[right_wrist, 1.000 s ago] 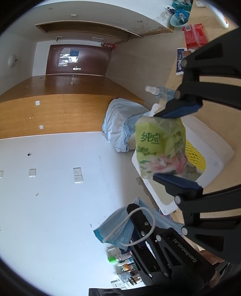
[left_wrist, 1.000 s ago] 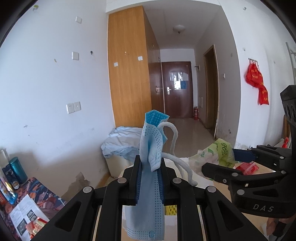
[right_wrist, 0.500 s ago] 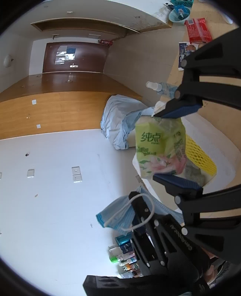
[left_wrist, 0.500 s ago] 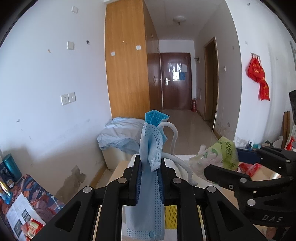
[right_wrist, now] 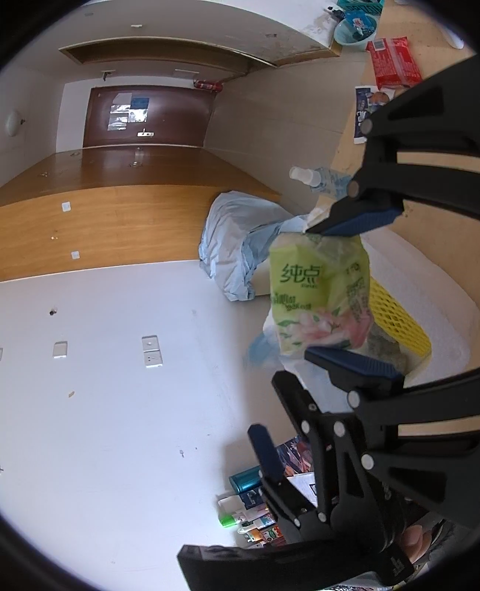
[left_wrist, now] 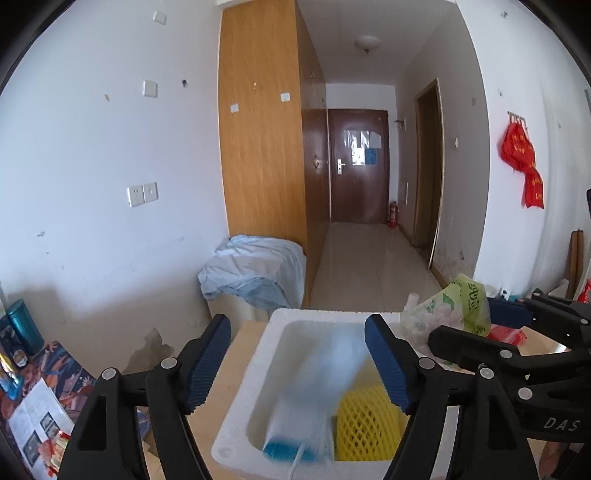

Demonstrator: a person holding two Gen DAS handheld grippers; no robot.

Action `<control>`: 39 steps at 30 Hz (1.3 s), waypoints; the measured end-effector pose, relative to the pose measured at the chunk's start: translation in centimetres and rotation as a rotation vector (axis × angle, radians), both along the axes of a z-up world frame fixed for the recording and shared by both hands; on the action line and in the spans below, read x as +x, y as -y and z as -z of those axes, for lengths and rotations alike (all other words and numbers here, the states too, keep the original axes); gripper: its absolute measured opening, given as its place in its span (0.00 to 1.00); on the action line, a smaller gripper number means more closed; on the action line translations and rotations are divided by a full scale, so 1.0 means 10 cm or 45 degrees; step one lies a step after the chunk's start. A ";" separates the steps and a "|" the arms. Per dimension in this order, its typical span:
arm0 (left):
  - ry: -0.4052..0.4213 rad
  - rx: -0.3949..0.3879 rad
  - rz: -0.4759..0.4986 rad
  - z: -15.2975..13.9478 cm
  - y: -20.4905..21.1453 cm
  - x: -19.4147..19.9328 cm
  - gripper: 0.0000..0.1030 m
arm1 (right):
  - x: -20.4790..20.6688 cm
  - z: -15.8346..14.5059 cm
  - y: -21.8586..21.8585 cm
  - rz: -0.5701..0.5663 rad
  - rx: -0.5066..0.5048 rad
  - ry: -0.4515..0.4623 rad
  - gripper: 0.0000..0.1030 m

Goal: Organize soft objects
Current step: 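Open left tool dropping mask into box while right tool drops green pack, then withdraw both open tools from the box back toward the white cloth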

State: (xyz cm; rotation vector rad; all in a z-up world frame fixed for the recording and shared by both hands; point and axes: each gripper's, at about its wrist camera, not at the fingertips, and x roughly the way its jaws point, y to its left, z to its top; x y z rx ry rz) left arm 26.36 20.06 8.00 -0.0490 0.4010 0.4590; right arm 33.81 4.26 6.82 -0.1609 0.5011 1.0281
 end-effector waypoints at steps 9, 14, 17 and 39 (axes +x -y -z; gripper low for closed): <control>0.024 0.007 -0.063 -0.03 -0.07 -0.10 0.76 | 0.01 0.05 -0.05 -0.023 -0.010 -0.020 0.60; 0.050 0.040 -0.105 -0.06 -0.09 -0.16 0.80 | -0.01 0.11 -0.16 -0.074 -0.024 -0.039 0.60; 0.058 0.047 -0.112 -0.06 -0.10 -0.18 0.80 | -0.03 0.14 -0.20 -0.091 -0.033 -0.036 0.64; 0.107 0.013 -0.118 -0.21 0.01 -0.47 0.84 | -0.22 -0.11 0.03 -0.052 0.000 0.028 0.94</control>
